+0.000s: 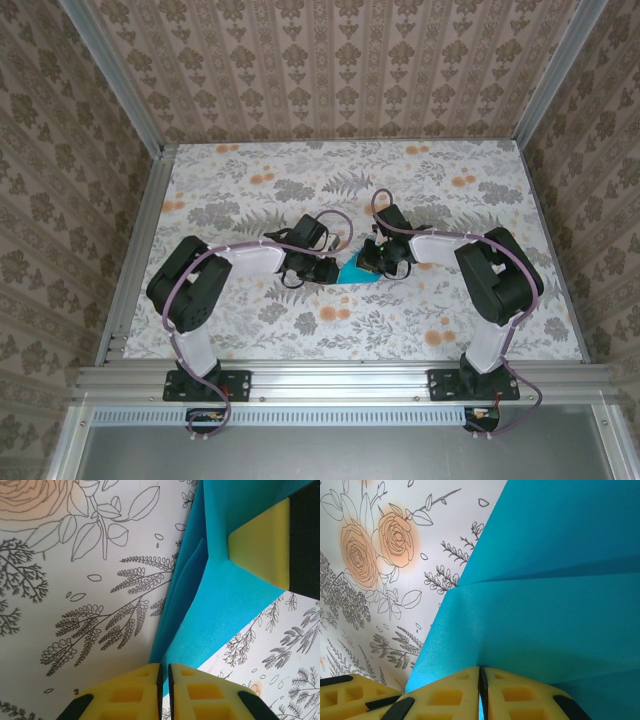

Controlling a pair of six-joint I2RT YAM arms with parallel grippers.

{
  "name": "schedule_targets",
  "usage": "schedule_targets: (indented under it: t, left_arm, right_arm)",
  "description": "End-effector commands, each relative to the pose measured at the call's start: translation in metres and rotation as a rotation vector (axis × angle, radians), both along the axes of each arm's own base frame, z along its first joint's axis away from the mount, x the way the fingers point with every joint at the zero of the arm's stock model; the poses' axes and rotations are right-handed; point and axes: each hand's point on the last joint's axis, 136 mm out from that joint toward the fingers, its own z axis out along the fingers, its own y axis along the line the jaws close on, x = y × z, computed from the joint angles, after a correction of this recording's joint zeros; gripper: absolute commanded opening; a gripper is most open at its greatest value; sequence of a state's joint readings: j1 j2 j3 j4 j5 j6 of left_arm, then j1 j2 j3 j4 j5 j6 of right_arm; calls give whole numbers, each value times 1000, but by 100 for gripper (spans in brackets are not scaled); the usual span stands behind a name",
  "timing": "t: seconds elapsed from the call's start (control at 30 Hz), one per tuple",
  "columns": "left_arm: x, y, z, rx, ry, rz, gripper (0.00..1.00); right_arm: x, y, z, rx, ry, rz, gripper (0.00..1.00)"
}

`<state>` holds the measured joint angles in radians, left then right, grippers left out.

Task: Fold a paper plane with a square sheet of paper (pick it up from the middle)
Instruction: Fourth fold the wing at the center of the table.

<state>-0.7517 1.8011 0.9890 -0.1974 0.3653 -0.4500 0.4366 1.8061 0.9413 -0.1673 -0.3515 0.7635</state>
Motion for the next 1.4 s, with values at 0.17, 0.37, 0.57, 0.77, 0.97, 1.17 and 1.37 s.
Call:
schedule_targets:
  t: [0.17, 0.37, 0.57, 0.77, 0.97, 1.17, 1.37]
  left_arm:
    - [-12, 18, -21, 88, 66, 0, 15]
    - [-17, 28, -29, 149, 82, -6, 15]
    - [-19, 33, -36, 190, 102, -6, 14]
    - [-20, 39, -30, 214, 93, -11, 13]
    - [-22, 21, 0, 106, 63, -66, 15]
    - [-4, -1, 43, -46, -41, -35, 16]
    - [10, -22, 47, -114, -70, 8, 16]
  right_arm:
    - [-20, -29, -37, -138, 112, -57, 12]
    - [-20, -30, -38, -140, 112, -58, 12]
    - [-15, -28, -31, -128, 94, -59, 12]
    - [-14, -29, -30, -130, 91, -61, 12]
    - [-15, -29, -31, -129, 94, -63, 12]
    - [-14, -28, -32, -125, 93, -63, 12]
    - [-13, -27, -33, -120, 93, -62, 12]
